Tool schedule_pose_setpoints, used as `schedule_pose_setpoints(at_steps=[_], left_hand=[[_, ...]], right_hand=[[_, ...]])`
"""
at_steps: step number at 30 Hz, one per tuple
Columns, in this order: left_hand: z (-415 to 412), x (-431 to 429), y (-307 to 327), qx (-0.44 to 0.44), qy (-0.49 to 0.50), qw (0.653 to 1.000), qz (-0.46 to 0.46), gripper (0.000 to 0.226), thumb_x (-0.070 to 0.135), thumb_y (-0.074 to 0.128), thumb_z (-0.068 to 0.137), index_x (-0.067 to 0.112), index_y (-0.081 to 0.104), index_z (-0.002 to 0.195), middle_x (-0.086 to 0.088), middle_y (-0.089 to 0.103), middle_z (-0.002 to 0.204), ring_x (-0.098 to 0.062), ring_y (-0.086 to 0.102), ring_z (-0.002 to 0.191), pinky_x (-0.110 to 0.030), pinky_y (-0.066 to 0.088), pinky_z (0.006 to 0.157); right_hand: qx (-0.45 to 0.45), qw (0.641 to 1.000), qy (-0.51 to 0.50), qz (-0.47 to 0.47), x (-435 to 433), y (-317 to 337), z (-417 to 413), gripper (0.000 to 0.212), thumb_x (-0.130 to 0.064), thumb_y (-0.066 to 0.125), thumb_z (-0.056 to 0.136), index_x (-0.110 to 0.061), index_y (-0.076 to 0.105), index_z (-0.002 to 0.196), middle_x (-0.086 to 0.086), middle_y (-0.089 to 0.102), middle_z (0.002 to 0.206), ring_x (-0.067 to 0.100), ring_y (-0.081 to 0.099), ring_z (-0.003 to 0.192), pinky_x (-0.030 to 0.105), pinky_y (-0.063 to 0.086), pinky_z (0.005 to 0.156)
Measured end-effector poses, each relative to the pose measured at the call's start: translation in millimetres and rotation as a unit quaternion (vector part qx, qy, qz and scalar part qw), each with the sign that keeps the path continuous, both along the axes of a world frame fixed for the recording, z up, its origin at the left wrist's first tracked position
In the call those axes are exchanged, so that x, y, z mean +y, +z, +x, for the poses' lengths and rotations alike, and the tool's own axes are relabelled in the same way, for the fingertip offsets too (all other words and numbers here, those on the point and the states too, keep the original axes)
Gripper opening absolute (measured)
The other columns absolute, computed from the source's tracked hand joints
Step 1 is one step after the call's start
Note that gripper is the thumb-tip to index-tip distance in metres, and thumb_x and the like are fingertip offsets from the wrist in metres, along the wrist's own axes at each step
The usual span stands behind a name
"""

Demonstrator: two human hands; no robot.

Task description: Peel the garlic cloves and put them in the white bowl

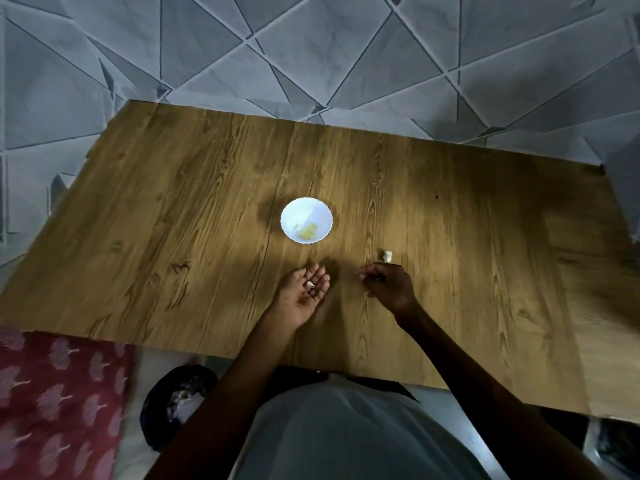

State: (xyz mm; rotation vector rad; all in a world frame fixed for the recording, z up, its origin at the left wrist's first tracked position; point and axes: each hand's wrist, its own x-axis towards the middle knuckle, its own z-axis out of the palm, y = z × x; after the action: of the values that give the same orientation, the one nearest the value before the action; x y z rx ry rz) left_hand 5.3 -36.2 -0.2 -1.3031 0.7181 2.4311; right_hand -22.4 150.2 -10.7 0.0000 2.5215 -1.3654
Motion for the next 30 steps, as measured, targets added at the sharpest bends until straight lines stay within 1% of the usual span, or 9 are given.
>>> schedule_pose_setpoints(at_steps=[3,5,7,9,15,19,22,26,30], left_hand=[[5.2,-5.9,-1.3,-0.011,0.002,1.000,-0.004,0.035,0.019,0.032,0.104,0.006,0.061,0.089,-0.008,0.071,0.068,-0.021,0.060,0.083,-0.030,0.049,0.079],[7.9,-8.2,-2.0,-0.018,-0.001,1.000,-0.012,0.036,0.019,0.032,0.104,0.005,0.061,0.089,-0.009,0.069,0.080,-0.021,0.059,0.083,-0.031,0.047,0.089],[10.0,-9.7,-2.9,-0.020,-0.001,1.000,-0.014,0.035,0.018,0.032,0.104,0.005,0.061,0.089,-0.009,0.064,0.089,-0.021,0.060,0.083,-0.032,0.044,0.094],[11.1,-10.7,-3.8,-0.021,0.003,1.000,-0.016,0.035,0.018,0.032,0.104,0.005,0.061,0.089,-0.009,0.063,0.091,-0.021,0.060,0.083,-0.032,0.046,0.091],[15.9,-10.6,-3.6,-0.014,0.009,1.000,-0.026,0.036,0.019,0.032,0.104,0.006,0.061,0.089,-0.009,0.063,0.092,-0.020,0.060,0.084,-0.032,0.047,0.089],[21.2,-9.5,1.6,-0.016,0.021,0.999,-0.033,0.036,0.019,0.034,0.103,0.006,0.061,0.084,-0.009,0.067,0.080,-0.019,0.060,0.080,-0.030,0.052,0.080],[29.5,-10.8,4.3,-0.005,0.019,0.999,-0.030,0.032,0.015,0.036,0.099,0.009,0.055,0.075,-0.005,0.060,0.066,-0.015,0.053,0.062,-0.021,0.050,0.052],[46.6,-24.0,0.7,0.018,0.013,0.999,-0.043,0.036,0.010,0.032,0.102,0.004,0.058,0.079,-0.008,0.060,0.062,-0.017,0.060,0.056,-0.022,0.047,0.058],[73.3,-55.2,0.3,0.045,0.024,0.998,-0.032,0.055,0.011,0.034,0.101,0.004,0.068,0.060,-0.009,0.063,0.060,-0.018,0.065,0.057,-0.023,0.051,0.062]], right_hand=[[-0.017,1.000,-0.002,0.004,-0.9,-2.3,1.7,0.013,-0.007,0.068,0.090,-0.016,0.077,0.091,-0.004,0.075,0.087,0.013,0.071,0.077,0.034,0.061,0.074],[-0.007,1.000,0.005,0.021,-2.8,-4.8,1.9,0.010,-0.007,0.070,0.088,-0.014,0.077,0.090,-0.002,0.075,0.088,0.012,0.071,0.078,0.035,0.060,0.078],[-0.009,0.999,0.016,0.042,-4.8,-7.2,2.1,0.006,-0.012,0.075,0.085,-0.011,0.077,0.090,0.000,0.075,0.090,0.010,0.069,0.080,0.022,0.056,0.079],[-0.018,0.998,0.019,0.055,-7.2,-6.7,2.1,0.013,-0.021,0.080,0.080,-0.011,0.077,0.089,-0.002,0.075,0.088,0.007,0.067,0.079,0.007,0.048,0.069],[-0.022,0.999,0.007,0.039,-21.5,2.7,9.4,0.012,-0.022,0.082,0.079,-0.012,0.076,0.083,-0.006,0.072,0.079,-0.009,0.061,0.067,0.002,0.042,0.061],[0.007,0.998,0.054,0.017,-41.8,18.9,22.4,0.009,-0.014,0.081,0.079,-0.009,0.074,0.076,-0.007,0.067,0.067,-0.008,0.059,0.059,0.007,0.041,0.057],[0.040,0.991,0.131,0.014,-64.6,29.5,38.1,0.003,-0.010,0.077,0.080,-0.010,0.075,0.077,-0.005,0.073,0.075,0.003,0.065,0.069,0.020,0.051,0.067],[0.053,0.974,0.212,0.052,-97.0,35.3,61.2,0.012,-0.017,0.062,0.077,-0.021,0.073,0.077,-0.004,0.074,0.090,0.010,0.069,0.086,0.033,0.054,0.079],[0.079,0.955,0.270,0.091,-134.0,43.3,83.9,0.018,-0.022,0.051,0.074,-0.021,0.068,0.081,0.001,0.070,0.097,0.021,0.067,0.092,0.034,0.053,0.080]])
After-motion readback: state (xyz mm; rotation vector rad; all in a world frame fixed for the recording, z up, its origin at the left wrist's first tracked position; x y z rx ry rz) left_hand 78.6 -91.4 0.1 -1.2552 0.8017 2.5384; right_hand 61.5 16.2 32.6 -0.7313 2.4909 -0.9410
